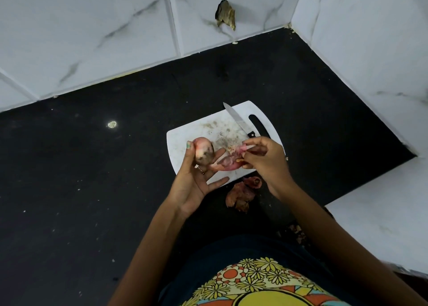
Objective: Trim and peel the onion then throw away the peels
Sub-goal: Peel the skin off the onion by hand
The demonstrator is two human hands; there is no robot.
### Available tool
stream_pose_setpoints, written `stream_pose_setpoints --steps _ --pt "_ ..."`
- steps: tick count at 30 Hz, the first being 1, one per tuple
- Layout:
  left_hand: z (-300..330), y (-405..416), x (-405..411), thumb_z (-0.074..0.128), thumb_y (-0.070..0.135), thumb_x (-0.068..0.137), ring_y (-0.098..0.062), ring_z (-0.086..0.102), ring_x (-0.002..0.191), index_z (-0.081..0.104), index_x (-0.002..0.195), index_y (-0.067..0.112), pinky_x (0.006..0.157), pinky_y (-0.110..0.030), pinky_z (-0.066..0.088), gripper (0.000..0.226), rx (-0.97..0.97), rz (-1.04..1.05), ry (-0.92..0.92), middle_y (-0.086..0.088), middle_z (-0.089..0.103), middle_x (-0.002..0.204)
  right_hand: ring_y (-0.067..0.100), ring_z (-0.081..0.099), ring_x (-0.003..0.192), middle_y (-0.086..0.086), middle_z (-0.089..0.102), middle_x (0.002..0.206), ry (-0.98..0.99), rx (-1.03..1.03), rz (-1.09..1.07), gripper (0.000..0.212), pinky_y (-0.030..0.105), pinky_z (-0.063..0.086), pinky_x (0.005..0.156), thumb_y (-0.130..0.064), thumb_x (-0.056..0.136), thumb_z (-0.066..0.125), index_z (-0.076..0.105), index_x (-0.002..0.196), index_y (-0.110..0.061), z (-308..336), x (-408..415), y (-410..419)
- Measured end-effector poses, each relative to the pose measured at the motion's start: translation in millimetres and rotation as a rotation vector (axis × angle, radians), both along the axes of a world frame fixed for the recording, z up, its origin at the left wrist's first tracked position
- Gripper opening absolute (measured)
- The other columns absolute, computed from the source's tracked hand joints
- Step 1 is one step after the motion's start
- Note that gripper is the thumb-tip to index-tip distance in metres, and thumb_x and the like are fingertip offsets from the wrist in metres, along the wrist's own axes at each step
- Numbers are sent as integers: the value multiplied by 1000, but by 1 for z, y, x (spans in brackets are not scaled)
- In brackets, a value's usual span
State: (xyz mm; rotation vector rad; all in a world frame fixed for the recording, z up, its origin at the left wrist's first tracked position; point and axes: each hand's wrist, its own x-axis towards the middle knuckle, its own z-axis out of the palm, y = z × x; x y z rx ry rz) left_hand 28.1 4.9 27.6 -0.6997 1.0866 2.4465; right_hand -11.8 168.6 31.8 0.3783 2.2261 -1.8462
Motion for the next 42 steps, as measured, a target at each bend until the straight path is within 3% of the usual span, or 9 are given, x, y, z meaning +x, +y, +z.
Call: stream_pose_setpoints --steps 3,6,10,14,17,22,33,39,42 --pt "-2 -1 -1 48 58 77 -21 64 110 58 121 16 92 -47 52 62 -52 17 -5 -2 70 116 12 68 80 2 70 89 154 341 138 13 30 57 72 -3 83 61 69 91 -9 -6 -2 7" --pt "-4 -1 0 52 57 74 -15 69 97 54 124 16 82 -39 57 65 -147 44 22 1 71 108 24 63 85 8 65 90 183 616 347 17 36 51 78 -13 86 55 71 82 -8 -10 -2 9" --pt "-6 1 1 57 48 68 -15 70 85 56 108 22 80 -39 59 47 -226 57 97 -4 66 98 17 55 101 -2 62 85 235 869 377 25 41 31 95 -22 93 47 64 77 -14 -7 -1 6" --pt "-5 2 2 67 35 64 -16 71 80 58 103 21 74 -33 60 43 -272 65 189 -10 64 107 9 64 87 -1 71 92 287 531 315 15 34 50 91 -13 89 58 71 96 -13 14 -4 0" --pt "-5 2 2 71 31 60 -19 69 87 60 104 23 71 -29 58 46 -312 44 229 -10 62 111 4 65 90 -4 72 96 274 408 349 20 20 51 88 -4 85 59 72 96 -15 29 -6 -4" --pt "-3 1 2 72 26 67 -18 66 95 61 110 27 72 -28 56 45 -424 -21 330 -1 64 107 3 64 91 -6 70 98 258 256 461 18 14 53 79 -19 82 69 70 100 -18 44 -6 -11" --pt "4 -9 0 73 16 67 -10 65 87 62 110 25 70 -26 58 45 -551 -168 451 2 64 105 2 68 69 -8 71 75 264 277 474 22 21 58 70 -22 64 80 71 83 -15 51 -3 -13" --pt "3 -9 1 71 16 68 -7 66 86 61 111 25 68 -24 57 45 -532 -198 457 17 69 95 5 67 67 -5 71 72 331 320 380 6 22 56 69 -6 72 71 73 77 -8 44 -6 -11" --pt "2 -8 1 71 7 74 -5 66 84 61 108 27 66 -22 57 41 -546 -165 452 18 68 91 6 68 71 -5 72 76 320 256 377 7 17 55 68 -12 77 71 73 83 -11 41 -5 -9"
